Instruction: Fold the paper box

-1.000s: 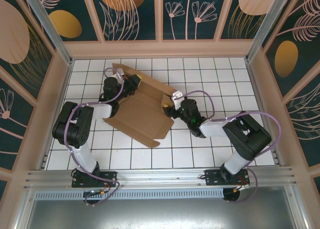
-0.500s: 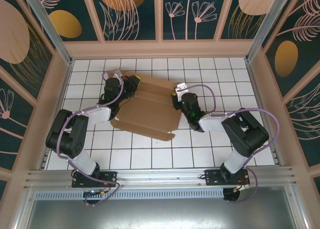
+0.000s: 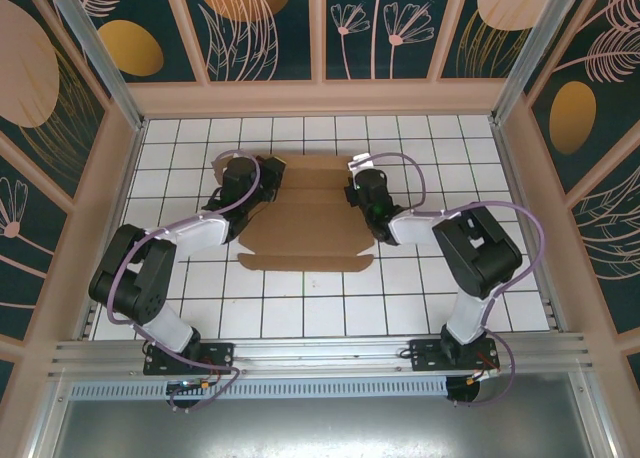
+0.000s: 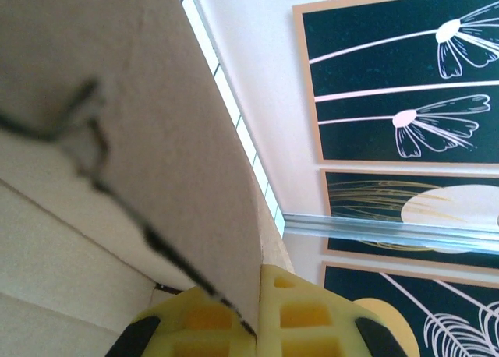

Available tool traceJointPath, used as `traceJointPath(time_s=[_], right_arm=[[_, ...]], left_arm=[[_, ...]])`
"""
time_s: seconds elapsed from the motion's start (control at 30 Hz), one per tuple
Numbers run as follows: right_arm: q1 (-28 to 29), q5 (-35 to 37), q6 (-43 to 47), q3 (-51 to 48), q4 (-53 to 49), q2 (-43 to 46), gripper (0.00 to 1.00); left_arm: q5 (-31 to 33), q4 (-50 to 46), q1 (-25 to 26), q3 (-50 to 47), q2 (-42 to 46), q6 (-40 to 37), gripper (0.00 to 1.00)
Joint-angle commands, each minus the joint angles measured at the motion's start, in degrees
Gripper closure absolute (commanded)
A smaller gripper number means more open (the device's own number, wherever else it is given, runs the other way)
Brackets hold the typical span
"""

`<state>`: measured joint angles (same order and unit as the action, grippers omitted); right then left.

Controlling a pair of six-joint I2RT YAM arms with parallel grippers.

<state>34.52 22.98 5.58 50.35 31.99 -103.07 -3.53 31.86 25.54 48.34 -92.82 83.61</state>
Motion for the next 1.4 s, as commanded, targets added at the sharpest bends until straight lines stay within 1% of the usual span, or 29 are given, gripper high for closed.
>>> traceJointPath(time_s=[0.0, 0.03, 0.13, 0.2, 0.33, 0.43, 0.57, 0.73, 0.9, 0.97, 1.0, 1.07, 1.1, 1.13, 1.17, 1.23, 1.3, 1.33, 1.37], right_arm=[[2.2, 10.6, -2.3, 4.3, -3.5, -3.3, 0.84], [2.7, 13.3, -3.1, 5.8, -4.6, -4.3, 0.85], [3.3, 17.9, -5.8, 9.6, -8.4, -7.1, 0.88], [3.5, 19.7, -8.1, 12.4, -11.9, -9.1, 0.9], [3.6, 20.1, -10.8, 15.7, -15.7, -11.7, 0.93], [3.6, 21.4, -12.4, 17.3, -18.2, -12.7, 0.98], [3.3, 19.9, -12.7, 16.8, -18.2, -12.3, 0.98], [3.5, 25.5, -15.9, 21.2, -24.2, -15.0, 1.0], [4.6, 27.3, -17.2, 23.4, -26.4, -16.0, 1.0], [4.5, 25.7, -17.7, 22.3, -25.1, -15.1, 1.0], [4.3, 24.1, -16.9, 20.7, -22.9, -14.0, 0.98], [3.8, 18.5, -14.5, 16.4, -17.4, -11.1, 0.82], [3.3, 15.6, -14.1, 14.1, -15.1, -9.1, 0.67], [2.8, 12.7, -13.6, 11.9, -12.9, -7.3, 0.56], [2.1, 9.8, -12.9, 9.4, -10.3, -5.0, 0.49], [0.9, 4.9, -11.7, 5.6, -6.5, -1.2, 0.42], [0.3, -0.3, -8.7, 1.1, -1.5, 3.5, 0.32], [0.3, -2.1, -7.4, -1.5, 2.0, 6.0, 0.26], [0.2, -3.8, -7.0, -3.6, 4.3, 8.0, 0.22]], left_arm=[[-2.0, -7.0, 1.9, 1.6, -0.2, 1.8, 1.0], [-1.9, -7.8, 2.1, 2.2, -0.3, 1.8, 1.0], [-1.9, -8.5, 2.5, 3.1, -0.9, 2.0, 1.0], [-2.1, -8.7, 2.7, 3.4, -1.1, 2.3, 1.0], [-2.1, -9.1, 2.8, 4.1, -1.7, 2.6, 1.0], [-1.9, -9.3, 2.8, 4.0, -1.8, 2.7, 1.0], [-1.6, -9.4, 2.9, 3.5, -1.8, 3.0, 1.0], [-0.7, -10.2, 3.0, 3.7, -1.2, 3.1, 1.0], [-1.0, -10.5, 3.1, 4.1, -1.5, 3.4, 1.0], [-0.9, -10.4, 3.1, 3.8, -1.4, 3.4, 1.0], [-0.5, -10.6, 3.1, 3.6, -1.3, 3.4, 1.0], [0.2, -10.8, 3.1, 3.2, -1.3, 3.0, 1.0], [0.6, -11.0, 3.1, 3.1, -1.4, 2.9, 1.0], [0.8, -11.2, 3.1, 2.9, -1.6, 2.8, 1.0], [1.2, -11.3, 3.1, 2.8, -1.7, 2.5, 1.0], [1.8, -11.7, 3.1, 2.7, -2.1, 2.5, 1.0], [2.0, -11.6, 3.1, 2.7, -2.4, 2.5, 1.0], [2.1, -11.7, 3.1, 2.8, -2.5, 2.5, 1.0], [2.2, -11.8, 3.1, 2.9, -2.5, 2.4, 1.0]])
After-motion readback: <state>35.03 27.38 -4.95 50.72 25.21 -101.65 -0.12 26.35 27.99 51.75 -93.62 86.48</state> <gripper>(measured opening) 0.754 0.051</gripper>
